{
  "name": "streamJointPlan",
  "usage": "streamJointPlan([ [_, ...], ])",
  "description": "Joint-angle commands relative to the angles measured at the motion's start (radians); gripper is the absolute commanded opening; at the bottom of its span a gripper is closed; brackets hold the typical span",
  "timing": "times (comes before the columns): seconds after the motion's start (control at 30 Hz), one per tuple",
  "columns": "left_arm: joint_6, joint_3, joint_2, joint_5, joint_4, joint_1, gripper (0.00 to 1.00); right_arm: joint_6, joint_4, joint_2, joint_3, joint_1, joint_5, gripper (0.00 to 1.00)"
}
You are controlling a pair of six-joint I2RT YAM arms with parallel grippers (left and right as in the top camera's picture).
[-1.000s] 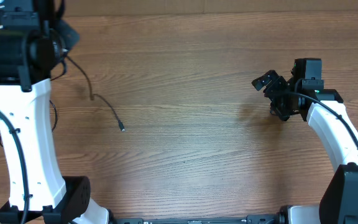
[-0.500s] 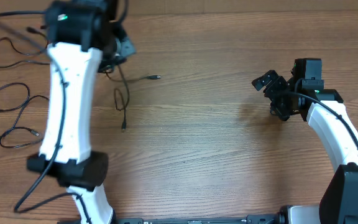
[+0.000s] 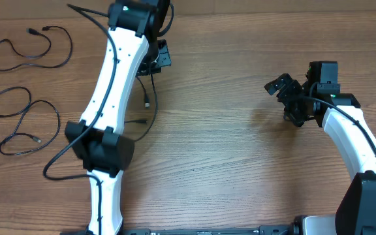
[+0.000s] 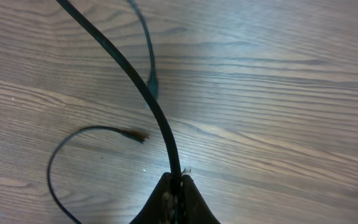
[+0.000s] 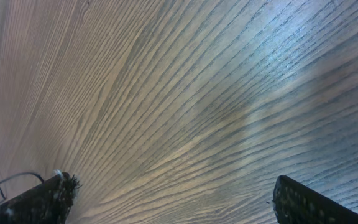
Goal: Untangle cables
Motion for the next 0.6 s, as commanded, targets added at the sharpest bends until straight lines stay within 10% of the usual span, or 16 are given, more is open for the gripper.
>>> streamJointPlan([
  [0.0, 0.026, 0.006, 0.104, -0.024, -0.005, 0.004, 0.04, -0.004, 0.005, 0.001, 0.022, -0.001, 0.011, 1.0],
  [0.57, 0.017, 0.006, 0.294, -0.133, 0.059, 0.074, 0.04, -0.004, 0.005, 0.001, 0.022, -0.001, 0.011, 1.0],
])
